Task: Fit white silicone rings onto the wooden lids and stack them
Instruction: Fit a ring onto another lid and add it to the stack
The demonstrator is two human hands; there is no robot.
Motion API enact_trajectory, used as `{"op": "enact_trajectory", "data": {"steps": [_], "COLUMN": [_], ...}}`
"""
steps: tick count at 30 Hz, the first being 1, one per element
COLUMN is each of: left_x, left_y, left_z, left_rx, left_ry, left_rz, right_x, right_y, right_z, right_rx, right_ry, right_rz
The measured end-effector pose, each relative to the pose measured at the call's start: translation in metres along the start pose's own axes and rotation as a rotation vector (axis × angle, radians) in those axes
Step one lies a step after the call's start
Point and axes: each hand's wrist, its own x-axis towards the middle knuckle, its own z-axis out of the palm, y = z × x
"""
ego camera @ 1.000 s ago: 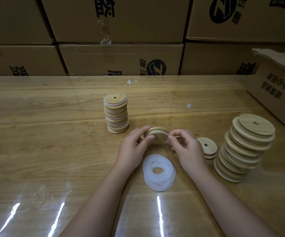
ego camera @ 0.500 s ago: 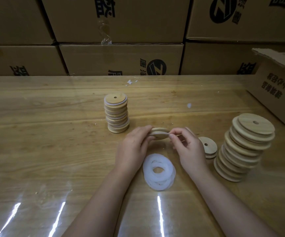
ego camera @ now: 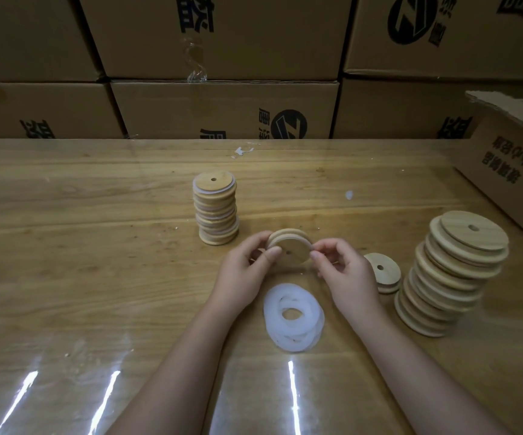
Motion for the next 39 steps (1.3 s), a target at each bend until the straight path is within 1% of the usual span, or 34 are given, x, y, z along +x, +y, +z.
{"op": "enact_trajectory", "data": {"steps": [8,13,18,25,31,39], "left_x": [-0.0016,-0.0022,-0.0021,-0.0032,-0.0021,-0.0017], "left_y": [0.0044,0.0075,0.0081,0.0059,0.0061,0.0043], "left_z": [0.0008,-0.0017,-0.0039,-0.0025,-0.0010,-0.0011], "left_rx": [-0.118,-0.185,-0.199,-0.200,-0.127,-0.125], "left_ry": [-0.019,-0.020,-0.042,-0.019,0.004,-0.019], "left_rz": [-0.121,-0.170,-0.161,-0.115,-0.032,-0.035], "right_x": [0.0006,0.0009,0.0022,0.0024,0.0036,0.0033], "right_y": [0.0003,0.0010,0.0033,0.0063,0.0074,0.0046], "right_z": [0.0005,-0.0001,-0.0002,0.0001,0.0012,0.0017], "right_rx": [0.020,0.023,0.028,0.081,0.127,0.140], "right_ry": [0.019,-0.010,-0.025,-0.051,-0.053,-0.024], "right_rz": [0.021,0.009,0.008,0.070,0.099,0.095]}}
